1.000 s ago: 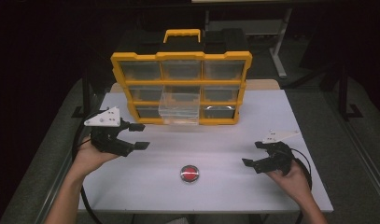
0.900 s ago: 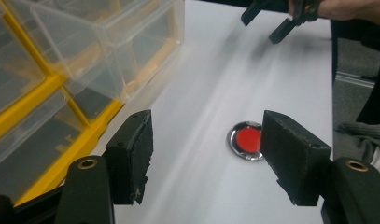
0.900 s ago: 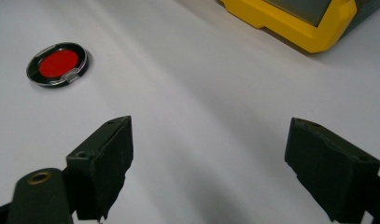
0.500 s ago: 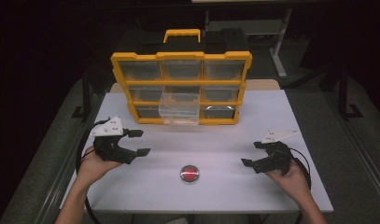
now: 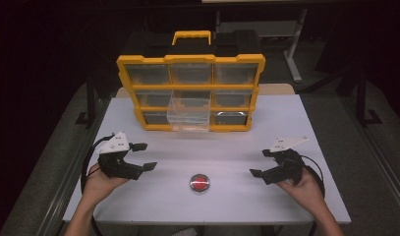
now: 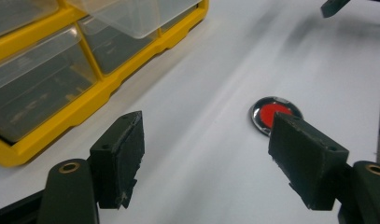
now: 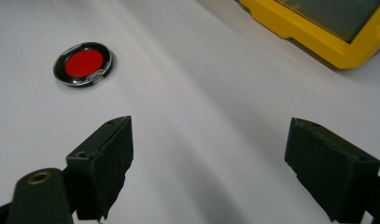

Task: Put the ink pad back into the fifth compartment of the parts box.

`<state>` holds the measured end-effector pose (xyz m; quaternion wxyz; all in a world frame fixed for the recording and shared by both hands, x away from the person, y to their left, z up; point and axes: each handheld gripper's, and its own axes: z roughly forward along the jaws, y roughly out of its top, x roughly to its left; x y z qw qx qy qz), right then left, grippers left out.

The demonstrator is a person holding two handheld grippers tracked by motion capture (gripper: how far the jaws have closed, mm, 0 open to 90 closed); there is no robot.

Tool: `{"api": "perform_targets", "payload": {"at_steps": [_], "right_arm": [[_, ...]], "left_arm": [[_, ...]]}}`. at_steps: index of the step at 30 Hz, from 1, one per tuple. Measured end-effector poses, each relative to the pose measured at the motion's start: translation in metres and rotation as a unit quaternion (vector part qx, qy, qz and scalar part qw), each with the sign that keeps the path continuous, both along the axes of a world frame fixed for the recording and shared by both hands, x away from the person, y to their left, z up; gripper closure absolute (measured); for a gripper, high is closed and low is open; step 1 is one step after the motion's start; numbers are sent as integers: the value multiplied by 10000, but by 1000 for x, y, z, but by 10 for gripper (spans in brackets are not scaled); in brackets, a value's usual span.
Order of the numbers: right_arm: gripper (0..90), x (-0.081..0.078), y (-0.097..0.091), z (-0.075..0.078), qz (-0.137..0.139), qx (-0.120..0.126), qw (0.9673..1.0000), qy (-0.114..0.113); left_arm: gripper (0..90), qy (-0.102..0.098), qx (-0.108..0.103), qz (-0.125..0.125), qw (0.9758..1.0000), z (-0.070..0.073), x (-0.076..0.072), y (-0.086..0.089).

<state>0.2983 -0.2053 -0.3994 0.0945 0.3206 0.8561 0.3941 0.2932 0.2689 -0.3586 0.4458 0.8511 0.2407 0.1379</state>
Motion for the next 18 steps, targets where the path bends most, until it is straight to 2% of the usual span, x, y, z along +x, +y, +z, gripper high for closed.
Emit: {"api": "perform_targets", "payload": {"at_steps": [10, 18], "right_arm": [[146, 3, 19, 10, 331, -114, 9994, 28], [138, 7, 38, 17, 531, -160, 9984, 118]], "left_arm": [[253, 65, 92, 112, 9999, -13, 0, -1], [251, -10, -2, 153, 9999, -15, -1, -2]]}}
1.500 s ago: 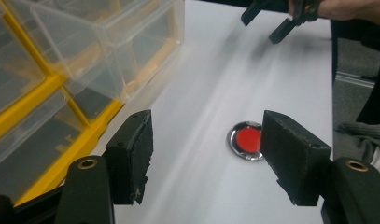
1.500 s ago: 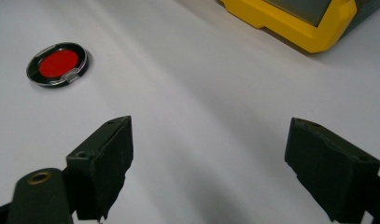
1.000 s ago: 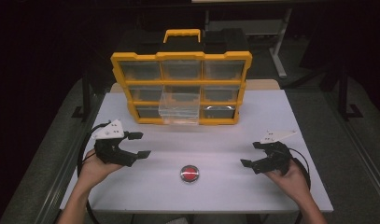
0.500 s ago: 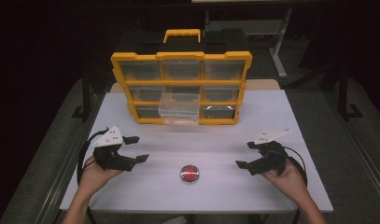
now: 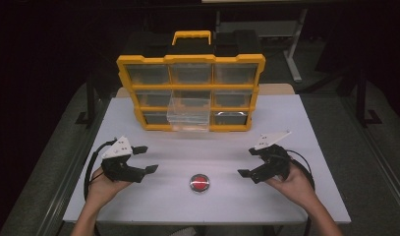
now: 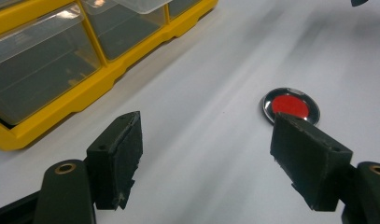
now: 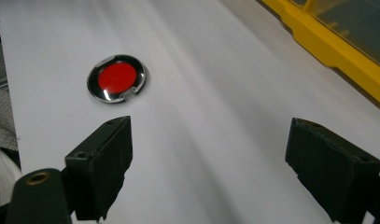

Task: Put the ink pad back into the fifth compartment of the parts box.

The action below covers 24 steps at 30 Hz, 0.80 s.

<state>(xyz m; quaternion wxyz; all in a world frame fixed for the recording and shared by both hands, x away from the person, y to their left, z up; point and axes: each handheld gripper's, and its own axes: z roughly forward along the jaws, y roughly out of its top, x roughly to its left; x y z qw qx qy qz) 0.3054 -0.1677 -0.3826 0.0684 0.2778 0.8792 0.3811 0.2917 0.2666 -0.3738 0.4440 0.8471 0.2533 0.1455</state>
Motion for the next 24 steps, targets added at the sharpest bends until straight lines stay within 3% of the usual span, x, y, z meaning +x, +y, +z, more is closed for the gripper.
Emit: {"api": "perform_targets", "payload": {"at_steps": [14, 24], "right_arm": [[142, 9, 47, 10, 540, -96, 9985, 48], [146, 15, 81, 3, 899, -237, 9956, 92]], "left_arm": [[251, -74, -61, 84, 9999, 1, -2, 6], [250, -85, -76, 99, 9999, 0, -1, 6]]}}
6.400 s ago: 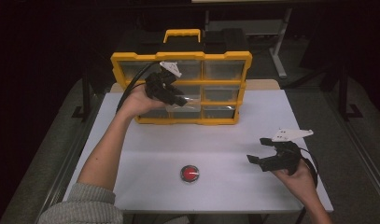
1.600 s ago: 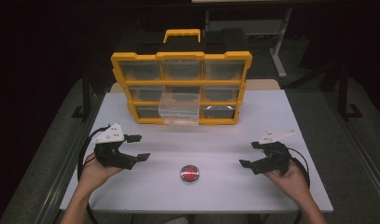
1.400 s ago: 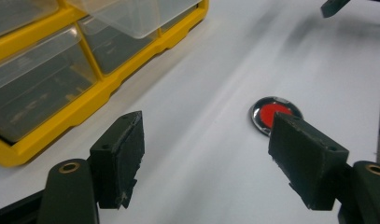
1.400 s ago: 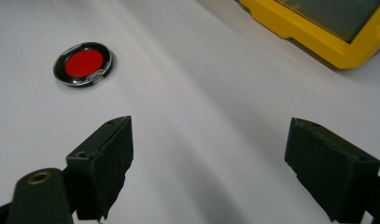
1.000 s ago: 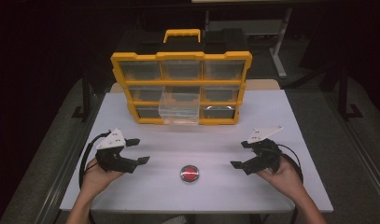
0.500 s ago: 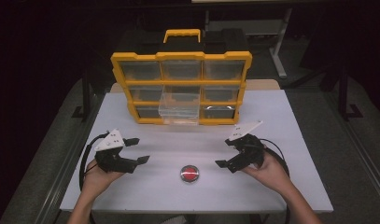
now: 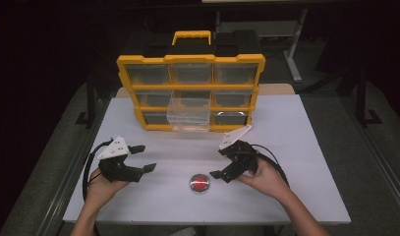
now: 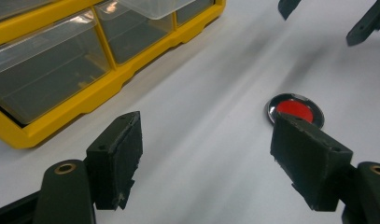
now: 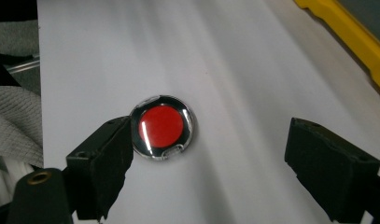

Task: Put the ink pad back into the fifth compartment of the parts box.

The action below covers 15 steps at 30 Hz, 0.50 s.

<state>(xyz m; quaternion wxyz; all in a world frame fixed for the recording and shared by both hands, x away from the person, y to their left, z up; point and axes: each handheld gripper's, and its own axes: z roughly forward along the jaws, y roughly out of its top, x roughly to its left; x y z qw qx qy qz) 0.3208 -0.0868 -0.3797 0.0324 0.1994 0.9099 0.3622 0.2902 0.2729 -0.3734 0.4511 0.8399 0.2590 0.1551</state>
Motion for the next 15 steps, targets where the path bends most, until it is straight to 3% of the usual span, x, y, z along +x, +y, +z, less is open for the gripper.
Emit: {"api": "perform_targets", "payload": {"at_steps": [15], "right_arm": [[192, 3, 50, -38, 607, -440, 9970, 192]], "left_arm": [[251, -28, -46, 0, 10000, 1, -2, 2]]}}
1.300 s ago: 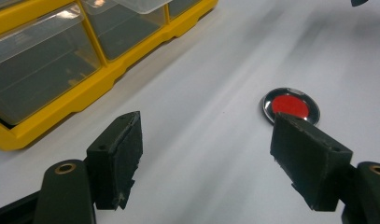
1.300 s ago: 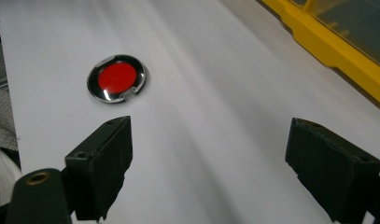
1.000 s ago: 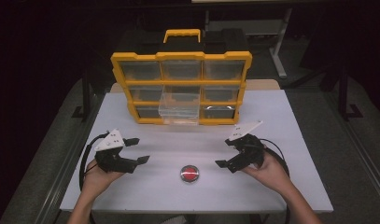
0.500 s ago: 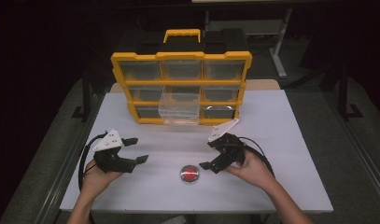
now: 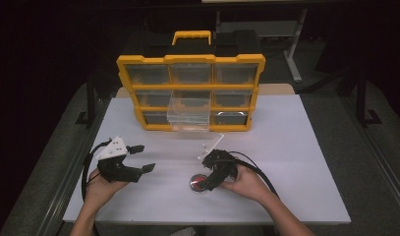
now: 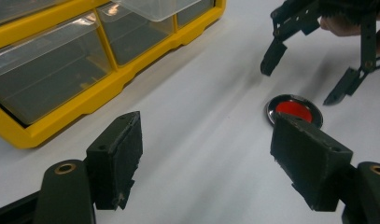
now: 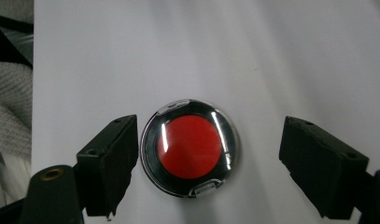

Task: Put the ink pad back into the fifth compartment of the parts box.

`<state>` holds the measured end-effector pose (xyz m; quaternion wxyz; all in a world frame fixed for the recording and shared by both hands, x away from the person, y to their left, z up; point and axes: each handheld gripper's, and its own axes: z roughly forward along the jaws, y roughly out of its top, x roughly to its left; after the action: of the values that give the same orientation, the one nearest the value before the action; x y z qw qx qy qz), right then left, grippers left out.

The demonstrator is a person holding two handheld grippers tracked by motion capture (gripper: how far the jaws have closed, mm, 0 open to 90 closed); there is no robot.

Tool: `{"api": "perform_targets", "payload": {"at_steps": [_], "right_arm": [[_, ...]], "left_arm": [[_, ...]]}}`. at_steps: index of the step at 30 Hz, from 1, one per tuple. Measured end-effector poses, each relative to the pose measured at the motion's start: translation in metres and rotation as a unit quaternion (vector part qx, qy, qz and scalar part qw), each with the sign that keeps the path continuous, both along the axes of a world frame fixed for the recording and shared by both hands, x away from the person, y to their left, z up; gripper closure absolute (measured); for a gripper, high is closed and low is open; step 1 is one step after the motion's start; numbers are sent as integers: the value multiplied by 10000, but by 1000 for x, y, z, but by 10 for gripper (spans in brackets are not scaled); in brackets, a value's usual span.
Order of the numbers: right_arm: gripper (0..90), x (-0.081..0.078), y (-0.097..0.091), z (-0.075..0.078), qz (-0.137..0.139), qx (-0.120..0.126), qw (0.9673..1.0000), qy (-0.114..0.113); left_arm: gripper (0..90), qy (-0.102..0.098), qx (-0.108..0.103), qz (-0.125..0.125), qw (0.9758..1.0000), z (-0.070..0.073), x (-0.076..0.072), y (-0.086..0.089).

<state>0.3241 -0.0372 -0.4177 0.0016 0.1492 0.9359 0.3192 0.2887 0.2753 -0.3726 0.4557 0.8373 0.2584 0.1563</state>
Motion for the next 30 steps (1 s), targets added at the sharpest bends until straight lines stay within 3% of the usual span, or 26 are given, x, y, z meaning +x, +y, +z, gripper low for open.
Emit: {"api": "perform_targets", "payload": {"at_steps": [10, 18, 27, 30], "right_arm": [[215, -4, 10, -13, 183, -183, 9996, 93], [266, -8, 14, -17, 264, -241, 9993, -55], [277, -13, 17, -19, 362, -448, 9975, -414], [280, -14, 17, -19, 342, -432, 9977, -394]], "left_arm": [[249, 13, -13, -1, 10000, 0, 0, -1], [248, 22, -14, 0, 10000, -1, 0, -1], [246, 40, -31, -9, 10000, -2, 0, -1], [246, 37, -30, -12, 10000, -2, 0, -1]]}}
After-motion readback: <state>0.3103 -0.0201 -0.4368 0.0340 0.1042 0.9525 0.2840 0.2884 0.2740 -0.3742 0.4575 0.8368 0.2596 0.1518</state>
